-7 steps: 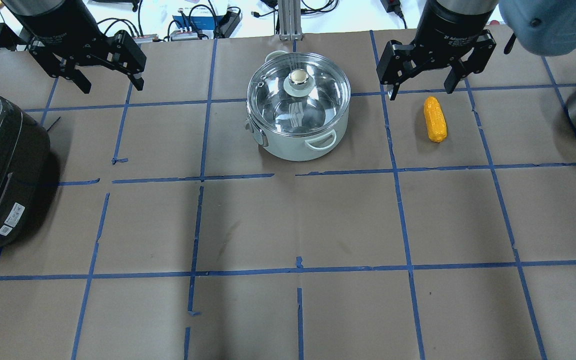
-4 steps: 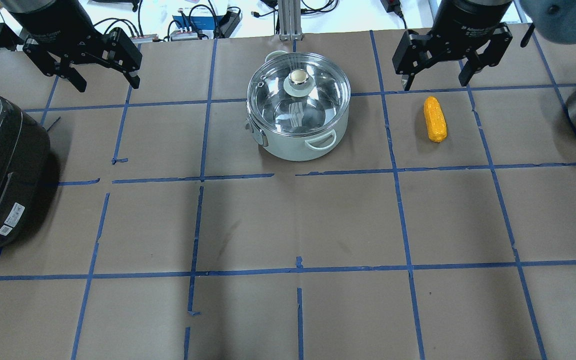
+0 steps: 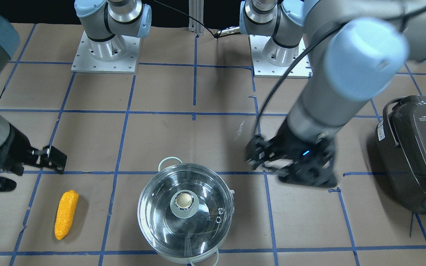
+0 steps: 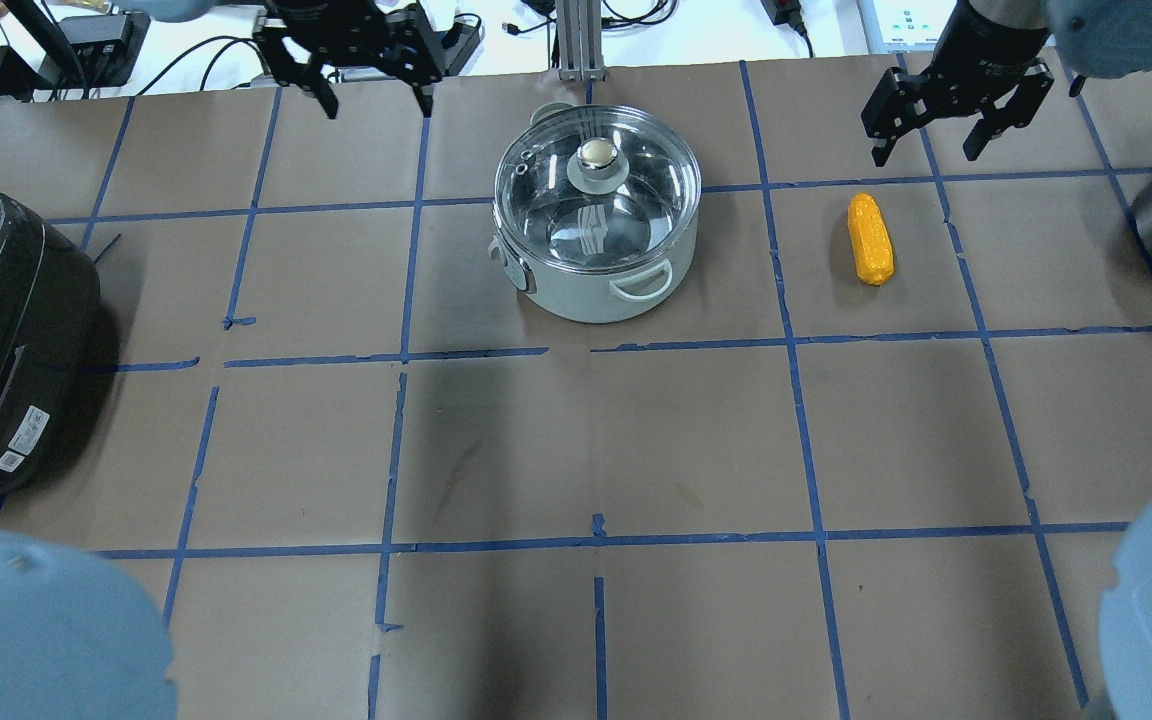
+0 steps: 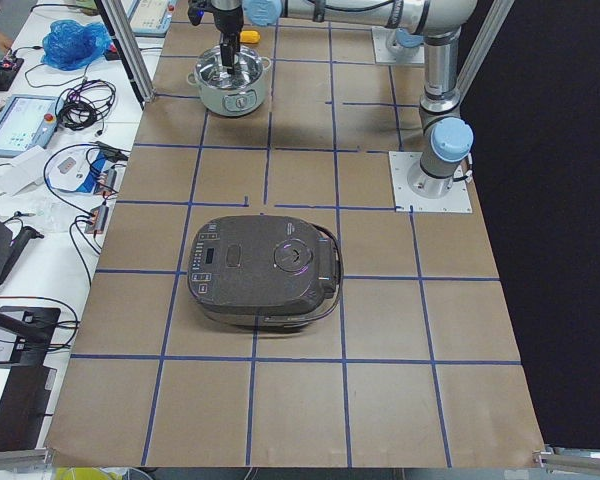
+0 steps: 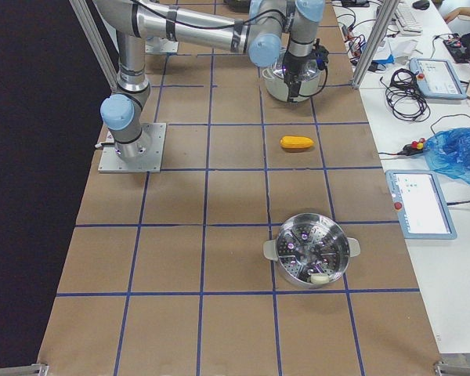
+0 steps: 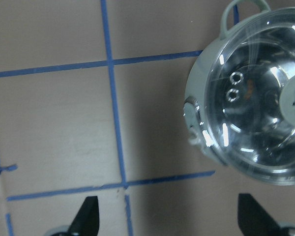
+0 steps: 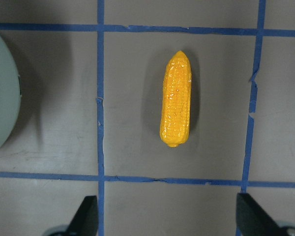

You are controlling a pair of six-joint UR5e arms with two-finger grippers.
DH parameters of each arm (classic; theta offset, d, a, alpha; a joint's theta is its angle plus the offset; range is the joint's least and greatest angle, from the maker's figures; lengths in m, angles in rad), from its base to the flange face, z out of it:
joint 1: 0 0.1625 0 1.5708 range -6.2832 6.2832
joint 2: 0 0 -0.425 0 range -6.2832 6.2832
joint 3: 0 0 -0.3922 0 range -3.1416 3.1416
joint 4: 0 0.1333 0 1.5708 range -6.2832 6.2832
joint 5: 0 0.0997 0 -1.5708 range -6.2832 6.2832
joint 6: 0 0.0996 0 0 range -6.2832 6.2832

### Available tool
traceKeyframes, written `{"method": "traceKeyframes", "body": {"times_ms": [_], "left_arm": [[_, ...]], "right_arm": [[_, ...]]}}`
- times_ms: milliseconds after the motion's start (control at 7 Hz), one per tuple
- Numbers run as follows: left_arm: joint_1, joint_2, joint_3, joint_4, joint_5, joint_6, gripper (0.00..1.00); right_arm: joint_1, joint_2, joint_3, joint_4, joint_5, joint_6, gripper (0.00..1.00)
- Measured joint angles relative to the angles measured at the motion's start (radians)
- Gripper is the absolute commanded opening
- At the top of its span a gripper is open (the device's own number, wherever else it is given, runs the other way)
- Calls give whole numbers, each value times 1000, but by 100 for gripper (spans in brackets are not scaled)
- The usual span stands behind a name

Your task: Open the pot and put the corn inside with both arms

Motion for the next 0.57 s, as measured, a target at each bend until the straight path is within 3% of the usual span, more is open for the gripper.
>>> {"method": "traceKeyframes", "body": {"times_ms": [143,429,571], "left_arm": [[-56,-103,86,14,-1,-59,100],[-128,-207,143,55,-12,-153,100],[-153,-221,149,70,-31,-196,100]], "right_arm": [[-6,75,8,-63,4,-24,100],[-14,213,32,-202,4,-42,93],[-21,256,43,-242,4,-46,82]]}}
